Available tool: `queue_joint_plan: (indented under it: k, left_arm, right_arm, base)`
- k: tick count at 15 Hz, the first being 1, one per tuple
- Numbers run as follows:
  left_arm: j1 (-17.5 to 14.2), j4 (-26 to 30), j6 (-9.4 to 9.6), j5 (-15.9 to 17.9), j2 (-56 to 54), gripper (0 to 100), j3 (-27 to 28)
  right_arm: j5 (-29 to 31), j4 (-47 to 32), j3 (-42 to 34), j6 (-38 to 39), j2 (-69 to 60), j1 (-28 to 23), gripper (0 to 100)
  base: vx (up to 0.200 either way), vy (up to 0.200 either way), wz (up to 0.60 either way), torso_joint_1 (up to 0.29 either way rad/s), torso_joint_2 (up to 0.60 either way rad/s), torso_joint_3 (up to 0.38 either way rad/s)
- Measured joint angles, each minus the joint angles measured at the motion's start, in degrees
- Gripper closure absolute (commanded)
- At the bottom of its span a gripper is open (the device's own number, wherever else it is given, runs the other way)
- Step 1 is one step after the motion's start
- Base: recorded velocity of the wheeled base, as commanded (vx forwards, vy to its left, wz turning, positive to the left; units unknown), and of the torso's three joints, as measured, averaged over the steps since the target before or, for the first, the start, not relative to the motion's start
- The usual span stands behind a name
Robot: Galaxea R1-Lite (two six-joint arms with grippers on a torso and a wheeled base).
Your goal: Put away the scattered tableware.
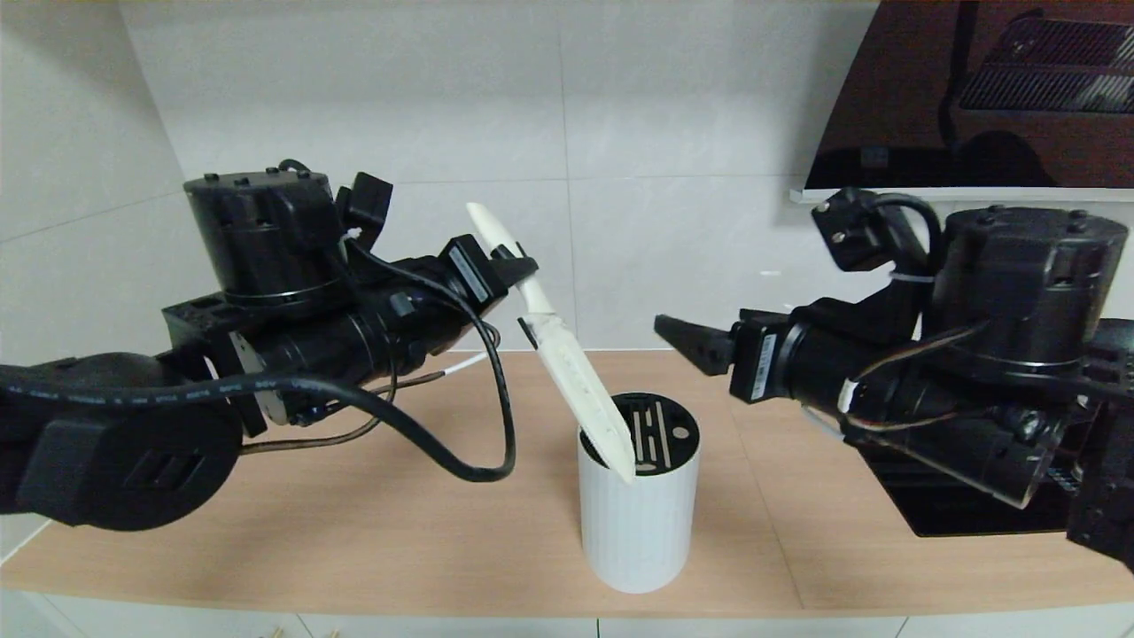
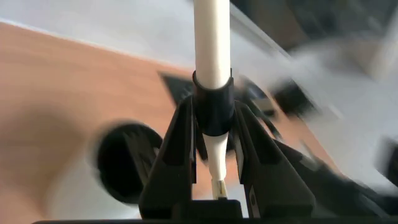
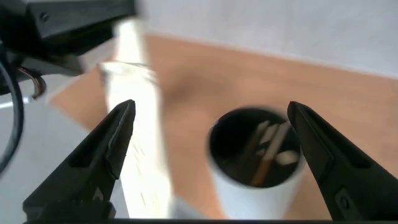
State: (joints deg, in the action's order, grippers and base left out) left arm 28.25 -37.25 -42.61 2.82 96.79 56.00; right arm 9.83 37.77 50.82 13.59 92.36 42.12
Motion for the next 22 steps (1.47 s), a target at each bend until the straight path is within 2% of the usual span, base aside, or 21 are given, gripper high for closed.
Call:
queue_joint_plan:
  k: [2, 3, 6, 7, 8, 9, 10, 14, 16, 20, 22]
  left_arm:
    - [2.1, 2.9, 5.02, -7.5, 0.0, 100, 3.5]
    - [3.8, 3.9, 8.73, -12.0, 0.3, 100, 5.2]
    - [9.5, 3.9, 22.74, -22.5, 1.9, 100, 8.2]
    - [11.7, 3.2, 25.32, -26.4, 2.4, 100, 8.6]
    - [13.2, 2.7, 26.40, -30.5, 2.9, 100, 8.8]
    - [14.5, 1.9, 27.48, -36.1, 3.5, 100, 8.9]
    - [15.6, 0.5, 28.21, -39.4, 4.4, 100, 8.9]
    - [17.3, -2.5, 30.40, -41.7, 7.7, 100, 8.6]
    - [17.5, -4.3, 32.21, -42.2, 8.6, 100, 8.2]
    - [17.5, -13.6, 37.44, -42.3, 10.1, 100, 6.4]
    - [17.6, -15.7, 38.12, -42.3, 11.7, 100, 5.9]
  right_arm:
    - [-0.3, -0.1, 0.0, -0.3, -1.8, -5.1, 0]
    - [-0.4, -0.1, 0.1, -0.4, -2.3, -6.7, 0]
    - [-0.4, -0.6, -0.2, -0.4, -2.7, -8.7, 0]
    - [-0.4, -0.6, -0.3, -0.5, -2.7, -9.2, 0]
    - [-0.3, -0.6, -0.3, -0.5, -2.6, -9.4, 0]
    - [-0.4, -0.6, -0.3, -0.5, -2.5, -9.5, 0]
    - [-0.4, -0.6, -0.3, -0.5, -2.5, -9.5, 0]
    - [-0.2, -0.6, -0.3, -0.8, -2.4, -9.7, 0]
    - [-0.3, -0.6, -0.3, -0.8, -2.2, -9.6, 0]
    - [-0.1, -0.5, -0.4, -0.8, -1.8, -9.6, 0]
    - [0.0, -0.5, -0.4, -0.8, -1.8, -9.6, 0]
  base:
    - [0.000, 0.000, 0.00, 0.000, 0.00, 0.000]
    - [0.000, 0.000, 0.00, 0.000, 0.00, 0.000]
    - [0.000, 0.000, 0.00, 0.000, 0.00, 0.000]
    - [0.000, 0.000, 0.00, 0.000, 0.00, 0.000]
    - [0.000, 0.000, 0.00, 0.000, 0.00, 0.000]
    - [0.000, 0.000, 0.00, 0.000, 0.00, 0.000]
    - [0.000, 0.000, 0.00, 0.000, 0.00, 0.000]
    - [0.000, 0.000, 0.00, 0.000, 0.00, 0.000]
    - [0.000, 0.000, 0.00, 0.000, 0.00, 0.000]
    - [0.000, 0.000, 0.00, 0.000, 0.00, 0.000]
    - [0.000, 0.000, 0.00, 0.000, 0.00, 0.000]
